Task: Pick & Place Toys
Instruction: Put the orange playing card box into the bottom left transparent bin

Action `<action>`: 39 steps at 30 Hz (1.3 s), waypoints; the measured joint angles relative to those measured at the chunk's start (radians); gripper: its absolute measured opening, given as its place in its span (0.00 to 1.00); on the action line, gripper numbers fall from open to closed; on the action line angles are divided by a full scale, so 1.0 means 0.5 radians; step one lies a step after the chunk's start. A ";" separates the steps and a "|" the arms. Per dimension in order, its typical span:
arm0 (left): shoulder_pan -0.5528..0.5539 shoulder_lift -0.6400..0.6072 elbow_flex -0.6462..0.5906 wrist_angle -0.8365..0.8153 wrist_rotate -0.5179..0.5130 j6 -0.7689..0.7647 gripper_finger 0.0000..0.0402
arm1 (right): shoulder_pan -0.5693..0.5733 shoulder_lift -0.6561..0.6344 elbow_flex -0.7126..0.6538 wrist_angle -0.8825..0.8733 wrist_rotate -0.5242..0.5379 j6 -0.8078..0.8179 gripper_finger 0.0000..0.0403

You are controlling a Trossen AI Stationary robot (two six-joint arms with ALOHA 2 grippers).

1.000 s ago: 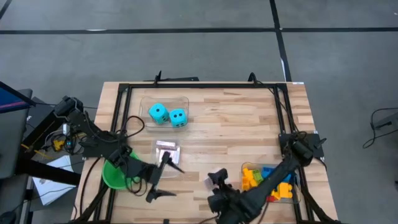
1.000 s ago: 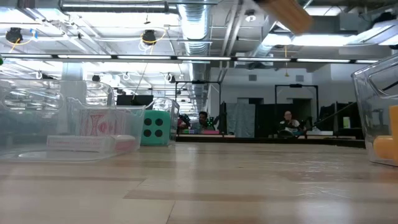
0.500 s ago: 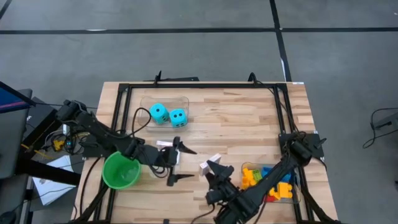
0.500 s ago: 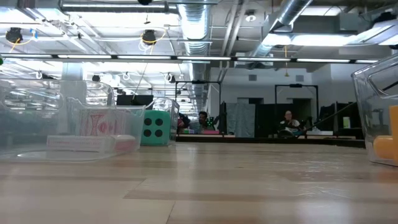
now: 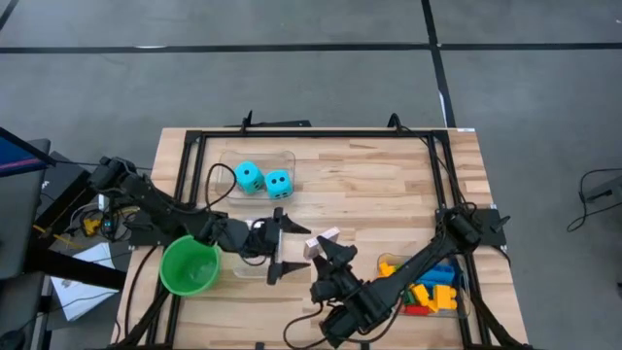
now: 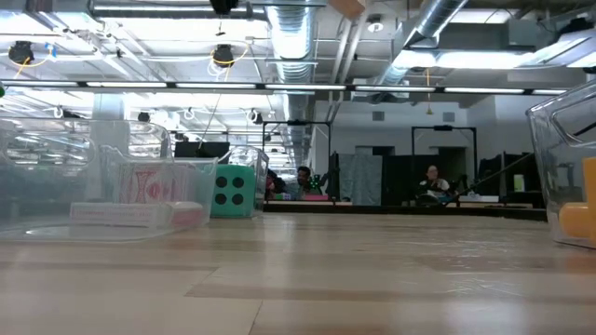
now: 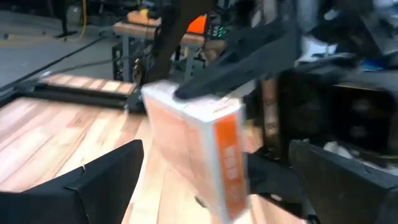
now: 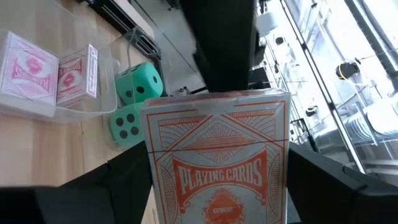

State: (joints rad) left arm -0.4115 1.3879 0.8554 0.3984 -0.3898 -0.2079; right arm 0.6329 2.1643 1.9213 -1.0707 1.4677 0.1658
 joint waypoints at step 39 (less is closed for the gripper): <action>0.114 -0.371 -0.002 -1.122 -0.486 -0.165 0.15 | 0.191 -0.111 0.003 -0.249 0.105 0.164 0.87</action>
State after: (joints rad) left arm -0.3544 1.2023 0.8543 -0.1625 -0.6327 -0.2902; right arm 0.7282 2.1089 1.9228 -1.1953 1.5200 0.2476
